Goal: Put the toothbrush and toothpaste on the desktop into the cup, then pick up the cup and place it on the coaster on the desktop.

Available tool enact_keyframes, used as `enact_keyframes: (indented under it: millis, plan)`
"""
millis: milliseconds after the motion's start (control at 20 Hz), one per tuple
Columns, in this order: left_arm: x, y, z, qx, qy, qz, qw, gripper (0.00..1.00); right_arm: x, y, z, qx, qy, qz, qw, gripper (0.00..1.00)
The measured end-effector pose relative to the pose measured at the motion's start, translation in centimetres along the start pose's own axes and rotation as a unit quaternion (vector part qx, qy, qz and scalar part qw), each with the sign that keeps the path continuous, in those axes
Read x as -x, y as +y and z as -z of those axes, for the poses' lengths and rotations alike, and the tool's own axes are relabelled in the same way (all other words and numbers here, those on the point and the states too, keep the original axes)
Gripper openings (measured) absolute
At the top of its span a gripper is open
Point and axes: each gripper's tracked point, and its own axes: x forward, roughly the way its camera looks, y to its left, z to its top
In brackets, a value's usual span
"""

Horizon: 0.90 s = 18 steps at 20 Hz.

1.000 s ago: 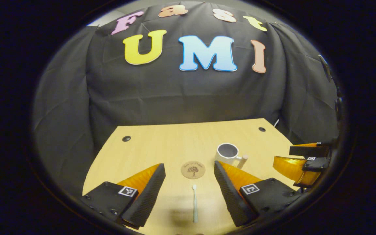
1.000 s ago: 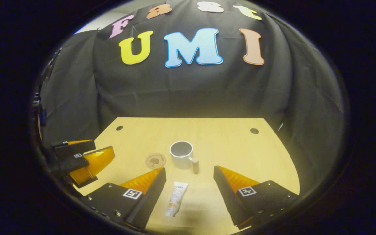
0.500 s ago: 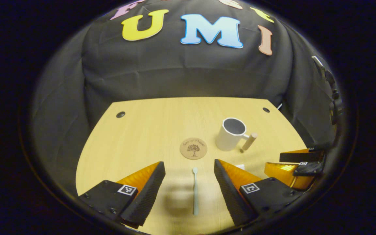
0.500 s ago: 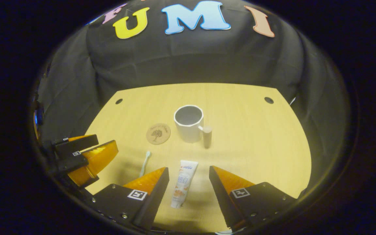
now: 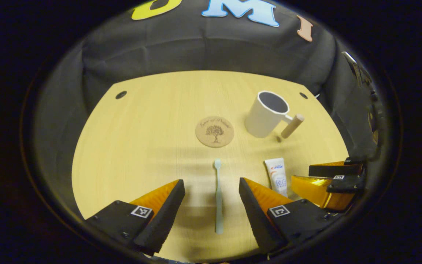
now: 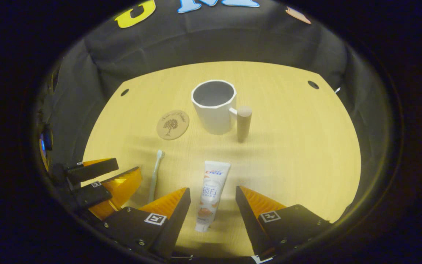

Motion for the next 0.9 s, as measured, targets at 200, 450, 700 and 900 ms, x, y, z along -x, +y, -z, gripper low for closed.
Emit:
enact_keyframes:
  millis: [200, 450, 700, 900]
  plan:
    - [-2.0, 0.4, 1.9, 0.003, 0.034, -0.002, 0.999, 1.00, -1.4, 0.1, 0.7, 0.010, 0.020, 0.004, 1.000, 0.77]
    - [-3.8, 0.8, 4.3, -0.006, 0.084, -0.010, 0.996, 1.00, -3.1, 0.1, 2.0, 0.014, 0.052, 0.011, 0.998, 0.74]
    - [-4.7, 1.1, 5.4, -0.003, 0.107, -0.019, 0.994, 1.00, -4.2, -0.1, 2.4, 0.016, 0.068, 0.015, 0.997, 0.77]
    - [-5.1, 1.2, 5.6, -0.016, 0.117, -0.028, 0.993, 0.99, -5.2, -0.5, 2.9, 0.018, 0.079, 0.022, 0.996, 0.77]
